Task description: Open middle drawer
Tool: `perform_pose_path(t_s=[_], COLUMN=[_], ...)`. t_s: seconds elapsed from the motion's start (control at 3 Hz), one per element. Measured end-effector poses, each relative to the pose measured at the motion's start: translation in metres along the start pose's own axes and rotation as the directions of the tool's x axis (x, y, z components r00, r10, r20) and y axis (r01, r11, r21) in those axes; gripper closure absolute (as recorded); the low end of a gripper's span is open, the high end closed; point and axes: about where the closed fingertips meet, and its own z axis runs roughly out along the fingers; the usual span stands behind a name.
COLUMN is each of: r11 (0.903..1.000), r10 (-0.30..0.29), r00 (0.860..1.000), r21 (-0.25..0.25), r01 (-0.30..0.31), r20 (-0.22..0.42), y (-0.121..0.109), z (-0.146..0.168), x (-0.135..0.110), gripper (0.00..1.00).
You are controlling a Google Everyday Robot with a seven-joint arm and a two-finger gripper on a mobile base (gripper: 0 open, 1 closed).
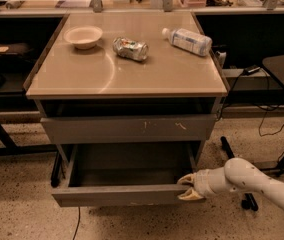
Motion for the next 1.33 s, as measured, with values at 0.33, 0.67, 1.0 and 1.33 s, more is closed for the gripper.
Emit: perform_pose_path(t_s=[0.33, 0.67, 1.0, 1.33], r11=[1.0, 1.0, 0.9996, 0.9986], r10=[0.0, 0.0, -0.001, -0.009], r00=[1.0, 1.0, 0.999, 0.997], r21=[0.0, 0.0, -0.029, -0.051], r01=[0.0, 0.0, 0.002, 0.014], r20=[0.0, 0.0, 0.042, 0.08], y=[0.0, 0.0, 0.014, 0.037], z=[0.0, 0.0, -0.002, -0.005], x=[0.0, 0.0, -0.003, -0.006], gripper=[0.68, 0.46, 0.23, 0.24])
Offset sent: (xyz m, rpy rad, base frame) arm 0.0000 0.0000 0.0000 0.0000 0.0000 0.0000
